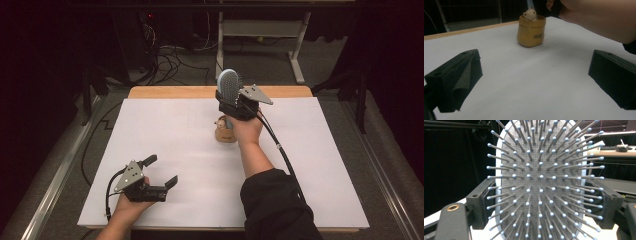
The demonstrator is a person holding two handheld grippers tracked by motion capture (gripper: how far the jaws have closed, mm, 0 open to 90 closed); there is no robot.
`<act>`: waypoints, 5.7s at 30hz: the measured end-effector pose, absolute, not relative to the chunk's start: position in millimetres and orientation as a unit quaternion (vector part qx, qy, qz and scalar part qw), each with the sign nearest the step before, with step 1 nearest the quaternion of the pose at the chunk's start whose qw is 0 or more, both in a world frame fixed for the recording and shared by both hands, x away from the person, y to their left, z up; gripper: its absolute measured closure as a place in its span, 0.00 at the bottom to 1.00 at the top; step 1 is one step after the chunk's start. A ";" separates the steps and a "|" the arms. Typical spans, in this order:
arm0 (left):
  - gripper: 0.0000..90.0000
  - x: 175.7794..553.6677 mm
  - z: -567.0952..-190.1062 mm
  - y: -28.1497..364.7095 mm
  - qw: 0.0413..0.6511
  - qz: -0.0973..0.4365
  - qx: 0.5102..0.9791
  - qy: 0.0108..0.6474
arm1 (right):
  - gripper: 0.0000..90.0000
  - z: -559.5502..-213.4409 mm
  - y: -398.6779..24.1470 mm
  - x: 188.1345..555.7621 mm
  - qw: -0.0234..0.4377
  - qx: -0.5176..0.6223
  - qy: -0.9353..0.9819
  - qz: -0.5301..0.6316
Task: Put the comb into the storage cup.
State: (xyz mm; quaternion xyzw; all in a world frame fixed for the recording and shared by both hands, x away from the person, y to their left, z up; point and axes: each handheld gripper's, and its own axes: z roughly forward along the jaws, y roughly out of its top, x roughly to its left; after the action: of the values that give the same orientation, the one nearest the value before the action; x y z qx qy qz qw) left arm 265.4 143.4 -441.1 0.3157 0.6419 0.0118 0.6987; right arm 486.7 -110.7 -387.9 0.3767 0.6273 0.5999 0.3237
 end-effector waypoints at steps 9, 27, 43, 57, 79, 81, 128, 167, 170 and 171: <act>0.00 264.9 -441.1 142.8 0.698 0.009 0.316 0.643 | 0.23 -395.0 -111.7 488.3 0.319 0.386 0.629 0.594; 0.00 264.3 -440.7 141.8 0.697 0.007 0.314 0.644 | 0.23 -401.5 -115.3 489.0 0.315 0.399 0.629 0.588; 0.00 264.0 -440.9 140.1 0.695 0.005 0.316 0.646 | 0.22 -404.0 -122.6 498.1 0.298 0.429 0.611 0.595; 0.00 263.2 -440.8 140.6 0.699 0.006 0.319 0.640 | 0.22 -404.6 -125.9 507.9 0.283 0.443 0.610 0.593; 0.00 261.8 -440.2 141.4 0.700 0.005 0.321 0.638 | 0.21 -403.4 -125.8 512.3 0.278 0.446 0.618 0.585; 0.00 261.5 -440.2 141.5 0.700 0.005 0.322 0.637 | 0.21 -403.0 -126.2 512.7 0.277 0.447 0.618 0.584; 0.00 263.2 -442.2 139.0 0.697 0.009 0.327 0.638 | 0.00 -397.5 -128.5 510.5 0.268 0.435 0.640 0.574; 0.00 269.9 -443.3 136.6 0.691 0.016 0.317 0.649 | 0.00 -397.5 -145.7 461.6 0.279 0.414 0.654 0.569; 0.00 270.9 -443.8 137.3 0.692 0.020 0.320 0.647 | 0.00 -401.8 -148.8 455.8 0.279 0.411 0.658 0.566; 0.00 271.1 -443.9 137.3 0.692 0.020 0.320 0.647 | 0.00 -402.9 -150.1 453.6 0.279 0.411 0.658 0.567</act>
State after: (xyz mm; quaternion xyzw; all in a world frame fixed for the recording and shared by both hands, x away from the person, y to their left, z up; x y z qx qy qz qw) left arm 271.1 137.3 -443.9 0.3204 0.6470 0.0196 0.6916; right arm 453.6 -150.1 -402.9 0.4106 0.6575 0.5666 0.2794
